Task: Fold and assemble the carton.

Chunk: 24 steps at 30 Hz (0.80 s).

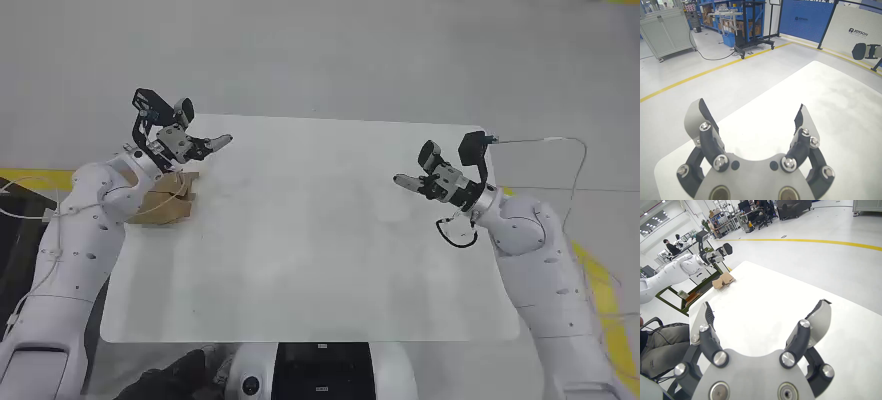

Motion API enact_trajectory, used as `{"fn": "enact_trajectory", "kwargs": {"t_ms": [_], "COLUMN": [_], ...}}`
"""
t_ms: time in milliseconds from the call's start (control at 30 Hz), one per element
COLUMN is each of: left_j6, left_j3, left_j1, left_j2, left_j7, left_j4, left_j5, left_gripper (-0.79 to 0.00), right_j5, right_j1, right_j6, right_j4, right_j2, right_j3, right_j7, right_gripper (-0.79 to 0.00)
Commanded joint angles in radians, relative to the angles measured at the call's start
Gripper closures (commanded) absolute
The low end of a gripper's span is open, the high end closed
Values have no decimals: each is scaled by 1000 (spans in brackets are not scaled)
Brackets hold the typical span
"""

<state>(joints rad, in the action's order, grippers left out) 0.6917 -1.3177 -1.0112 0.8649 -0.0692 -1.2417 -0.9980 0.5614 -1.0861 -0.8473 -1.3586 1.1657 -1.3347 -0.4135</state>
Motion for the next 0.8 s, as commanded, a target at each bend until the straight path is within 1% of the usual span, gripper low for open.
{"fn": "enact_trajectory", "kwargs": {"t_ms": [0,667,767], "left_j6": [0,-4,-1], "left_j3": [0,-2,-17], "left_j1": [0,-2,3], "left_j2": [0,0,1], "left_j7": [0,2,70], "left_j4": [0,5,32], "left_j5": [0,7,83], "left_gripper": [-784,-785,-785], "right_j5": [0,0,0], "right_j1": [0,0,0], "right_j6": [0,0,0], "right_j4": [0,0,0], "right_j2": [0,0,0], "right_j3": [0,0,0], "right_j7": [0,0,0], "right_gripper": [-784,-785,-785]}}
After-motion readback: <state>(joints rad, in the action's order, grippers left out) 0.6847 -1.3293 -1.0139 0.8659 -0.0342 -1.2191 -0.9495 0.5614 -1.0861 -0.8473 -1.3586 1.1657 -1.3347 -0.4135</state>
